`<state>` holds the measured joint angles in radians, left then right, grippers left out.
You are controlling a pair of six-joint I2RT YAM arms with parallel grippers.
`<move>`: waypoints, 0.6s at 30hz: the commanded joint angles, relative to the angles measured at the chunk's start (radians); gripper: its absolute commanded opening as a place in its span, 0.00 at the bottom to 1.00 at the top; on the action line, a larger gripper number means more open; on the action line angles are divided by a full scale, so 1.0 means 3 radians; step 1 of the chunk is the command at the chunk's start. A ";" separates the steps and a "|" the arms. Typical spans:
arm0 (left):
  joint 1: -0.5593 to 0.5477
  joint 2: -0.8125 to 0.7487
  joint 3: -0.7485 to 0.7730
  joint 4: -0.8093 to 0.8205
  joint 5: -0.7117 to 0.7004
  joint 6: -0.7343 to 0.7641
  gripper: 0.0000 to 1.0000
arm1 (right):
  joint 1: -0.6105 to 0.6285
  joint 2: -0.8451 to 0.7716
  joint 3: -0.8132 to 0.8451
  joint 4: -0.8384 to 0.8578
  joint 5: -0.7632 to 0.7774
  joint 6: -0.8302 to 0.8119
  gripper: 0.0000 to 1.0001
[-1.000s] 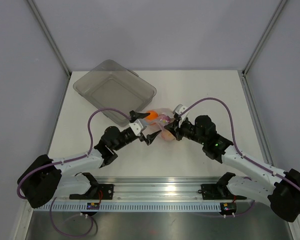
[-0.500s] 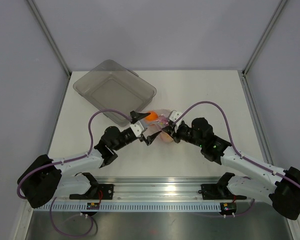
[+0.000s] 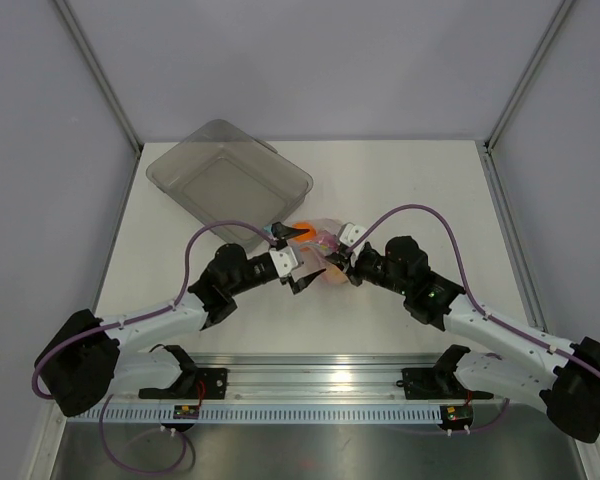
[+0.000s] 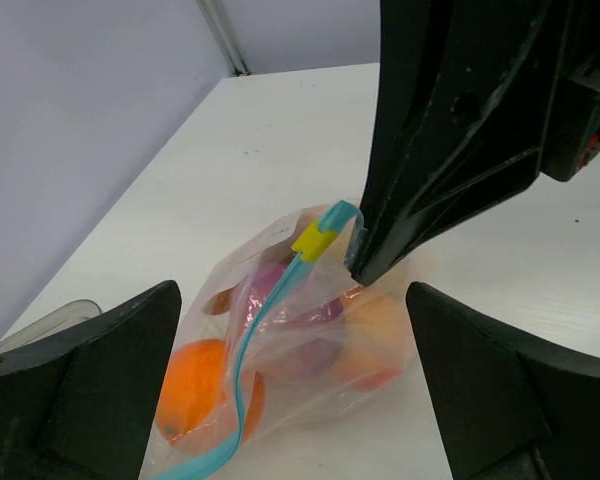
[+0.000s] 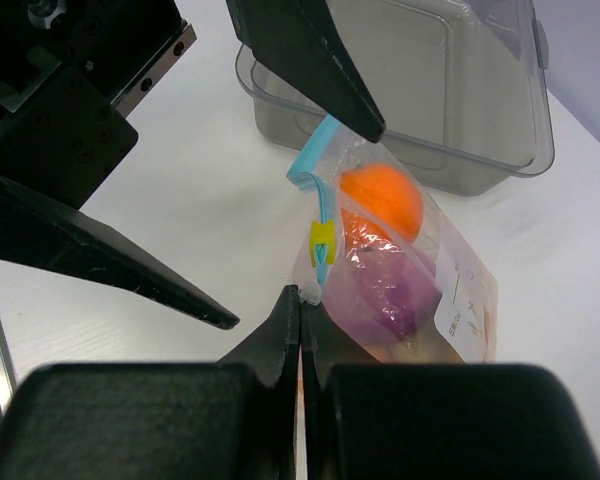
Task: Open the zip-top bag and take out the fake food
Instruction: Unzip the zipper food storage bag at the center of the board.
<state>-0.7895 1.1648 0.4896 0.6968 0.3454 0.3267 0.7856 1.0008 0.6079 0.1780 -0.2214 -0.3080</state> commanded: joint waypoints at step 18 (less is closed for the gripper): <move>0.0141 -0.0206 0.0127 -0.0088 0.0858 0.0358 0.99 | 0.0035 0.0013 0.0177 -0.0225 -0.0213 -0.0119 0.00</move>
<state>-0.7513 1.1267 0.4984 0.6209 0.5442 0.4221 0.7860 0.9977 0.6140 0.1257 -0.2504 -0.3210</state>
